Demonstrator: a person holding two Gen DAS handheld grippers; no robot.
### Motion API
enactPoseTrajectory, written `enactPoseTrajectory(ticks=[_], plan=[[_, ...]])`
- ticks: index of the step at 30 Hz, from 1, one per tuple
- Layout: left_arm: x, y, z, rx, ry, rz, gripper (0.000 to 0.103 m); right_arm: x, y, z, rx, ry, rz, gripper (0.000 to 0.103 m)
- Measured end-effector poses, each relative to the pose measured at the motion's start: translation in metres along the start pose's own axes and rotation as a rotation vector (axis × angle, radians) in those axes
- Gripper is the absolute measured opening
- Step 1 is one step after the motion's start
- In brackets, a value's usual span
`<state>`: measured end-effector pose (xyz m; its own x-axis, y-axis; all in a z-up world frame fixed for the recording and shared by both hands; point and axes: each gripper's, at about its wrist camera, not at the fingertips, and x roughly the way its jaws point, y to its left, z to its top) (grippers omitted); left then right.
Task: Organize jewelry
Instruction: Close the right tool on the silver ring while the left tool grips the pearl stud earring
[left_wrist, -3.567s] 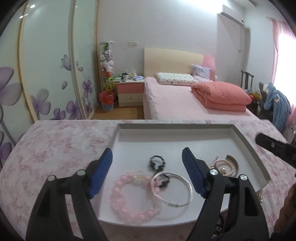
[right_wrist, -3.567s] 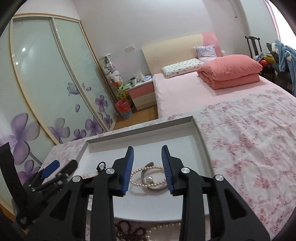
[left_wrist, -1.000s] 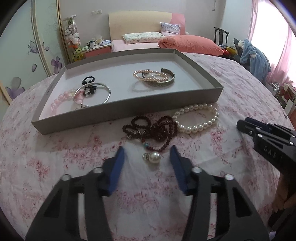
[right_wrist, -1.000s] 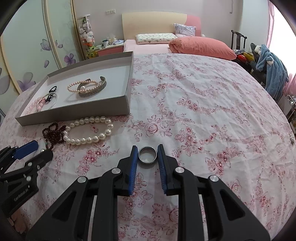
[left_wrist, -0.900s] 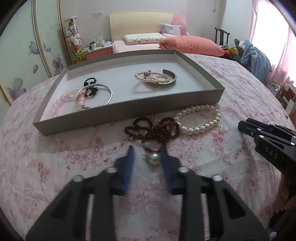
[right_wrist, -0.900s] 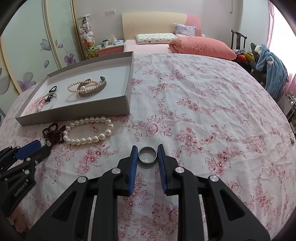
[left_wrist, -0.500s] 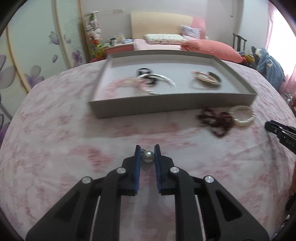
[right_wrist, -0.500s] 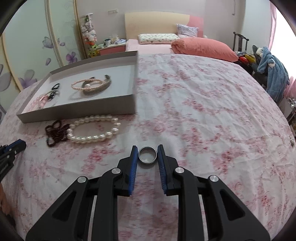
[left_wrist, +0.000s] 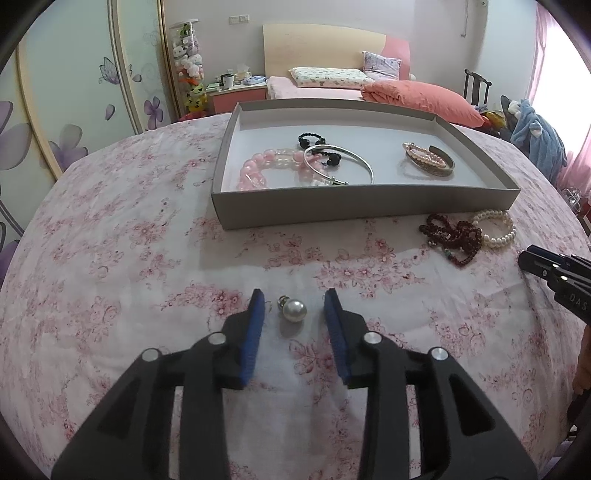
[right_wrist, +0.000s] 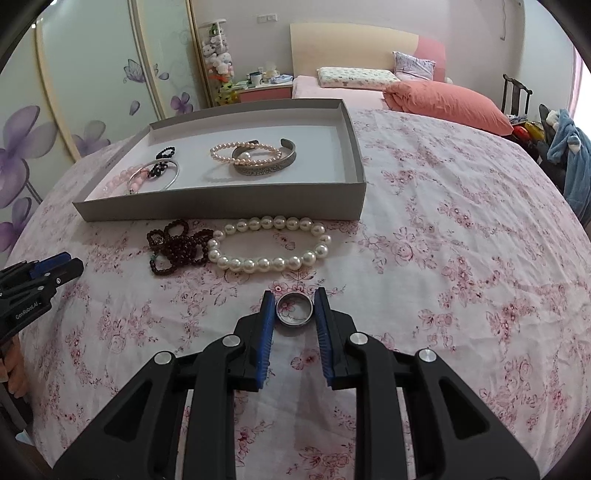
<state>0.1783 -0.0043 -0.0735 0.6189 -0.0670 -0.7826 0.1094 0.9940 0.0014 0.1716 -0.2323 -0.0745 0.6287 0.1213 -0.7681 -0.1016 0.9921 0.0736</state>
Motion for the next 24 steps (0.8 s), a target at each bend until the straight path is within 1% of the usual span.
enactPoseTrajectory(ticks=[9, 13, 24], plan=[[0.0022, -0.0007, 0.0011, -0.001, 0.002, 0.01, 0.034, -0.0003, -0.0003, -0.0001, -0.001, 0.0, -0.001, 0.023], [0.0031, -0.0046, 0.0019, 0.011, 0.003, 0.033, 0.032, -0.0003, -0.0014, -0.0004, 0.005, 0.001, 0.006, 0.023], [0.0031, -0.0036, 0.0016, -0.006, 0.003, 0.028, 0.031, -0.0011, -0.0013, -0.0016, 0.005, 0.001, -0.002, 0.023]])
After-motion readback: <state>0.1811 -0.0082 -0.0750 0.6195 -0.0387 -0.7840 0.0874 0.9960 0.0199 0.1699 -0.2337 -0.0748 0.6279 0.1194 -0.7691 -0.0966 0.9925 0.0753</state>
